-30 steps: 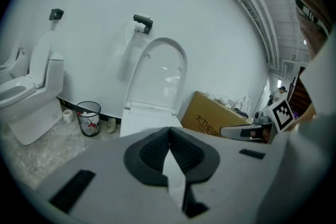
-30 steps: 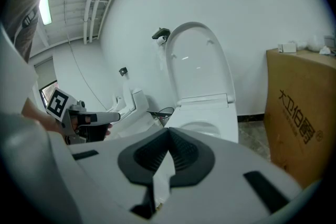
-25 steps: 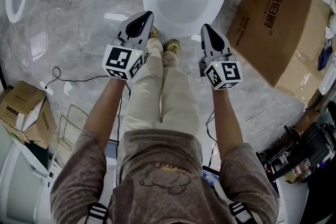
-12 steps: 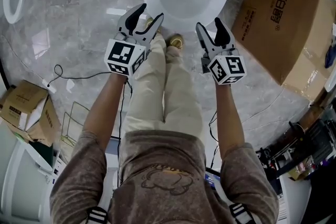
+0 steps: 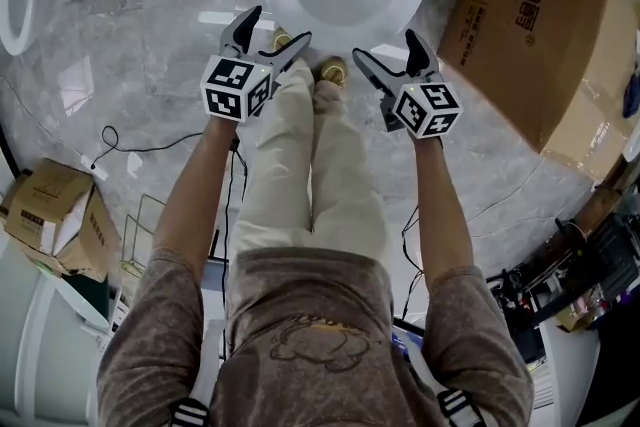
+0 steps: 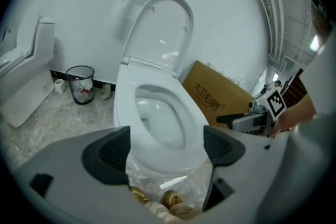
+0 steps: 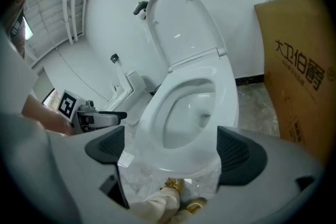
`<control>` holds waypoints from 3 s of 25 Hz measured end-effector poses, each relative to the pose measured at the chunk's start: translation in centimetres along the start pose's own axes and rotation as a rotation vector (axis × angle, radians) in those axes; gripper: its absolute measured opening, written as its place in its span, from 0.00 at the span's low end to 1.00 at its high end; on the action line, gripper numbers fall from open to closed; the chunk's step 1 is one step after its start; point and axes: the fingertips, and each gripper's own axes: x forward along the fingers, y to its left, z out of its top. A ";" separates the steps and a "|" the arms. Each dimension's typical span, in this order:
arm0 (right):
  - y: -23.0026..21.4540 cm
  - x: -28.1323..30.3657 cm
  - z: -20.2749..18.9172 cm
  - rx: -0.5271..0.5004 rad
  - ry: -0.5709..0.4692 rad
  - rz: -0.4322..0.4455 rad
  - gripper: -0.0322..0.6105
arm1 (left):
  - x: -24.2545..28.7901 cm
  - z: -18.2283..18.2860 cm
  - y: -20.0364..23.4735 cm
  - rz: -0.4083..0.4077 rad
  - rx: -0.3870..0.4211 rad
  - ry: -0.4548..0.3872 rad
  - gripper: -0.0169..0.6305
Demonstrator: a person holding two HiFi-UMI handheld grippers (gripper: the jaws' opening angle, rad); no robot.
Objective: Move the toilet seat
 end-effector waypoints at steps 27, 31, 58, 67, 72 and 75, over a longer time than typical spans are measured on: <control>-2.6 3.3 -6.4 0.123 0.142 0.011 0.85 | 4.1 -7.4 0.7 -0.067 -0.021 0.184 0.68; -2.6 3.2 -6.1 0.149 0.144 0.009 0.85 | 4.0 -7.2 0.4 -0.085 -0.027 0.190 0.68; 2.6 -3.8 3.4 0.170 0.023 0.046 0.81 | -2.8 3.3 -4.0 -0.112 -0.119 0.015 0.68; 4.9 -6.5 8.8 0.158 -0.022 0.058 0.82 | -5.6 9.2 -5.8 -0.125 -0.114 -0.030 0.68; 5.6 -7.3 11.8 0.167 -0.041 0.067 0.82 | -6.5 12.2 -6.3 -0.144 -0.106 -0.037 0.68; 5.9 -7.7 13.2 0.167 -0.045 0.065 0.82 | -6.9 13.6 -6.6 -0.160 -0.094 -0.035 0.68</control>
